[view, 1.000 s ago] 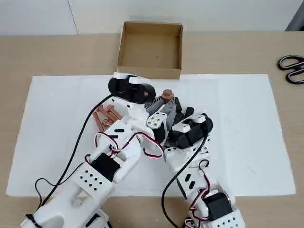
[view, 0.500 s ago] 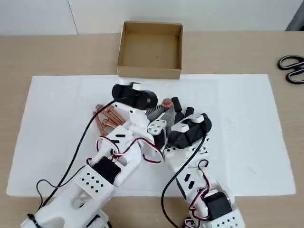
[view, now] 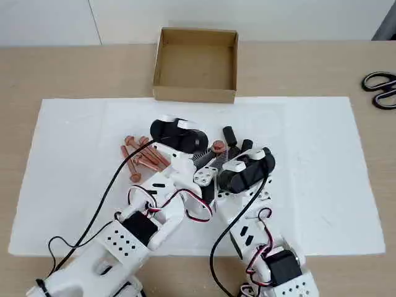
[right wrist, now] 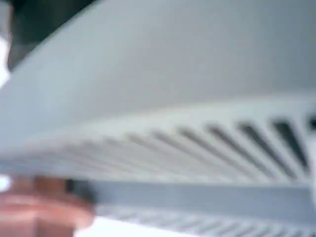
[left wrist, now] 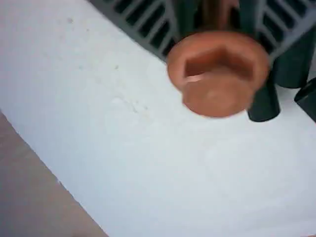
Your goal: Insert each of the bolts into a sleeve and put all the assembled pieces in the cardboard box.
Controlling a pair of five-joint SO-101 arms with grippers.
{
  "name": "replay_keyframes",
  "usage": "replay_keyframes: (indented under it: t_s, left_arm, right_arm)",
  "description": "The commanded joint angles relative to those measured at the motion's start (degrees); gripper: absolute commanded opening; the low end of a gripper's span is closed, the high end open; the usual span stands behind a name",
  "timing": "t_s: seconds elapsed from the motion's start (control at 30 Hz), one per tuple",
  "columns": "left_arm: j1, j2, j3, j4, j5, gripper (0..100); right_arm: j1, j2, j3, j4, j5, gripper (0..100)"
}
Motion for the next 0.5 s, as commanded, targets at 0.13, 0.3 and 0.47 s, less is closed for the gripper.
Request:
replay_keyframes:
  t_s: [0.13, 0.3, 0.47]
  left_arm:
    - [0.97, -0.44, 0.13, -0.18, -0.18, 8]
    - [1.23, -0.44, -0.22, 3.08, -0.18, 15]
    - [1.14, -0.44, -1.1, 2.99, -0.18, 16]
  right_arm:
    - [0.31, -0.57, -1.05, -1.8, -0.53, 0.4]
    - [0.31, -0.57, -0.97, -1.8, -0.53, 0.4]
    - [0.31, -0.57, -0.88, -1.8, -0.53, 0.4]
